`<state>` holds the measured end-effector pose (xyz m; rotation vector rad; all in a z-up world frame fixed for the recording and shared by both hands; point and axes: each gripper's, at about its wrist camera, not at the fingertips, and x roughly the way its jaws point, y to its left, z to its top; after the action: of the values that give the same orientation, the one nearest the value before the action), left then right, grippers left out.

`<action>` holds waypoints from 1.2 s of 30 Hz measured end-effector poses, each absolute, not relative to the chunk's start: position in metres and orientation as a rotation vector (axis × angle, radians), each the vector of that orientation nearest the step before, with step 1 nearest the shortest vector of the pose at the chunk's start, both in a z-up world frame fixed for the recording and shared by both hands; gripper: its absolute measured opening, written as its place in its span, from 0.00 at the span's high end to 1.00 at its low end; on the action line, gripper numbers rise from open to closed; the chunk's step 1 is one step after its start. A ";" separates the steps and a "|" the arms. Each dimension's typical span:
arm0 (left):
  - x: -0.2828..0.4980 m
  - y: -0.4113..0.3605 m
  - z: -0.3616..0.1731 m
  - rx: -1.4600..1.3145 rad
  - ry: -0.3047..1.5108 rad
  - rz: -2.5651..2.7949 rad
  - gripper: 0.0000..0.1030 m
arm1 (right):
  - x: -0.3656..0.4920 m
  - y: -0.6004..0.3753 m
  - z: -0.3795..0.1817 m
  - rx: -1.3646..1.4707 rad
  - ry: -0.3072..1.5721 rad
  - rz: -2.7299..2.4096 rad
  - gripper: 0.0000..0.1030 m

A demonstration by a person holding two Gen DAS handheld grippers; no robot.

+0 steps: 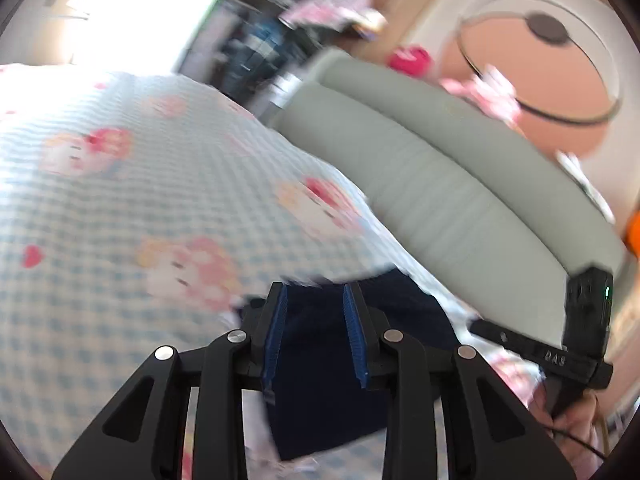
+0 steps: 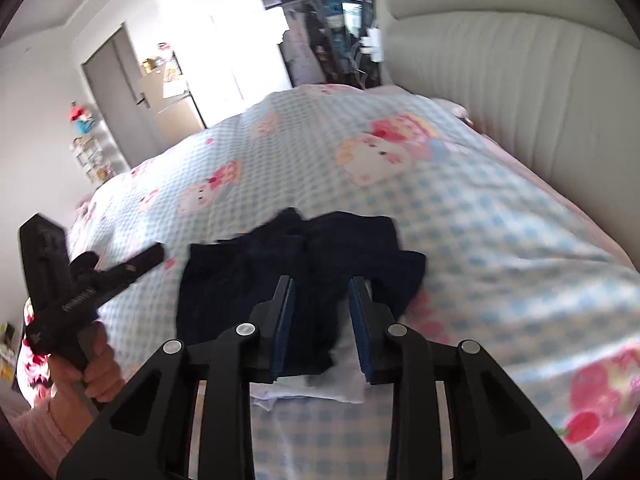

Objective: Fold clothes
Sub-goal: 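Grasp the folded navy bundle with both grippers and lift it, then lay the navy bundle on the folded clothes stack and open both grippers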

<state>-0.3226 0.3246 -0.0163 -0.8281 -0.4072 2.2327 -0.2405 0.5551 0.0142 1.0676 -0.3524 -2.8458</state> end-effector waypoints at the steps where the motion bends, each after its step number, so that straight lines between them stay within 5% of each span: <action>1: -0.321 0.334 -0.019 -0.838 -0.347 2.245 0.71 | -0.240 0.547 0.013 1.071 -0.335 -2.833 0.73; 10: -0.337 0.366 -0.076 -1.117 -0.192 2.225 0.69 | -0.252 0.543 -0.045 1.203 -0.323 -2.869 0.72; 16: -0.327 0.351 -0.021 -1.085 -0.221 2.223 0.69 | -0.246 0.545 0.000 1.196 -0.362 -2.853 0.71; 17: -0.324 0.344 -0.007 -1.059 -0.203 2.247 0.67 | -0.244 0.543 0.015 1.162 -0.372 -2.860 0.67; 18: -0.322 0.334 0.006 -1.041 -0.185 2.266 0.63 | -0.244 0.540 0.028 1.143 -0.384 -2.853 0.48; 20: -0.317 0.309 0.027 -1.023 -0.160 2.307 0.51 | -0.244 0.527 0.044 1.141 -0.389 -2.845 0.32; 36: -0.265 0.052 0.097 -1.076 -0.127 2.733 0.37 | -0.214 0.268 0.069 1.165 -0.137 -2.691 0.32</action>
<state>-0.2647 0.0517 0.0968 -1.0762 -0.1270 2.7326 -0.2139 0.2681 0.0694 1.1650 -0.1366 -2.6908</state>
